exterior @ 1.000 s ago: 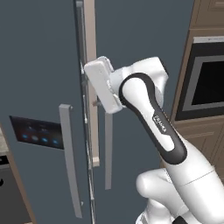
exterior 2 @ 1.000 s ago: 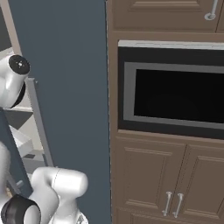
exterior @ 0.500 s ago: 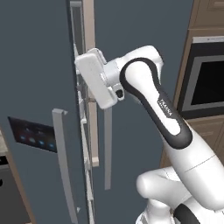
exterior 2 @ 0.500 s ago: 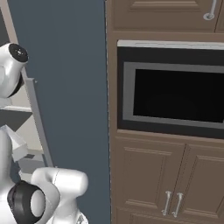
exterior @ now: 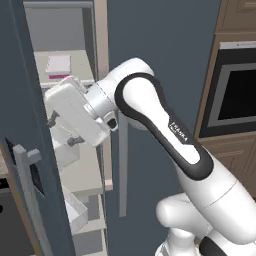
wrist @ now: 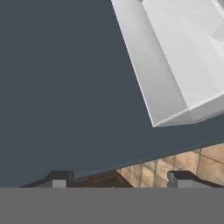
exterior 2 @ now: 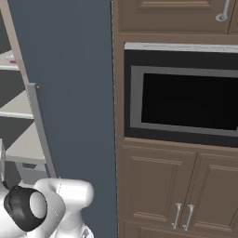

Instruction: Open the freezer door, pick up the ice cube tray from the freezer, and place it on the dining counter.

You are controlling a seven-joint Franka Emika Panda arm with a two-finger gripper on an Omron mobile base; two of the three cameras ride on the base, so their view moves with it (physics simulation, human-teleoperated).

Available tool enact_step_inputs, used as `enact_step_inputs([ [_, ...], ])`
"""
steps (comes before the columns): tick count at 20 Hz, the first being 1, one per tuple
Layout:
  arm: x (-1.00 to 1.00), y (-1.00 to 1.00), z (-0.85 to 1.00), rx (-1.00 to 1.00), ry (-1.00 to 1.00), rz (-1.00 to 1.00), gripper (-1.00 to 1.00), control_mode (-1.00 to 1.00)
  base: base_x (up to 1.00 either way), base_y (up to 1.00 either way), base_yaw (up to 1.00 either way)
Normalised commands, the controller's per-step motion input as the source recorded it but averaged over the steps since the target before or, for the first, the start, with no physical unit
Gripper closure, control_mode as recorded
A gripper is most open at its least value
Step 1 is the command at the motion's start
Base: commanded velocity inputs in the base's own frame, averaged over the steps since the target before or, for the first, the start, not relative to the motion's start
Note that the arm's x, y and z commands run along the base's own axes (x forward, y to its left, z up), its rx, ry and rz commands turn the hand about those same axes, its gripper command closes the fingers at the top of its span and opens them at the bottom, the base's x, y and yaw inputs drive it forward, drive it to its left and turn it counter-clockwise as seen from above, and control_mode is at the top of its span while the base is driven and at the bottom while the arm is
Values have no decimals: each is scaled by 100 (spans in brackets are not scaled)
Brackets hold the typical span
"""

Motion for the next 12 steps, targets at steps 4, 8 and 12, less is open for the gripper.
enact_step_inputs([
  [4, -42, 100, -64, -18, 0, 29, -100, -100, 0, 0, 0],
  [8, -5, 100, -52, -17, 0, 16, -100, -100, 0, 0, 0],
  [12, 0, 94, -20, -9, -3, 3, -100, -100, 0, 0, 0],
])
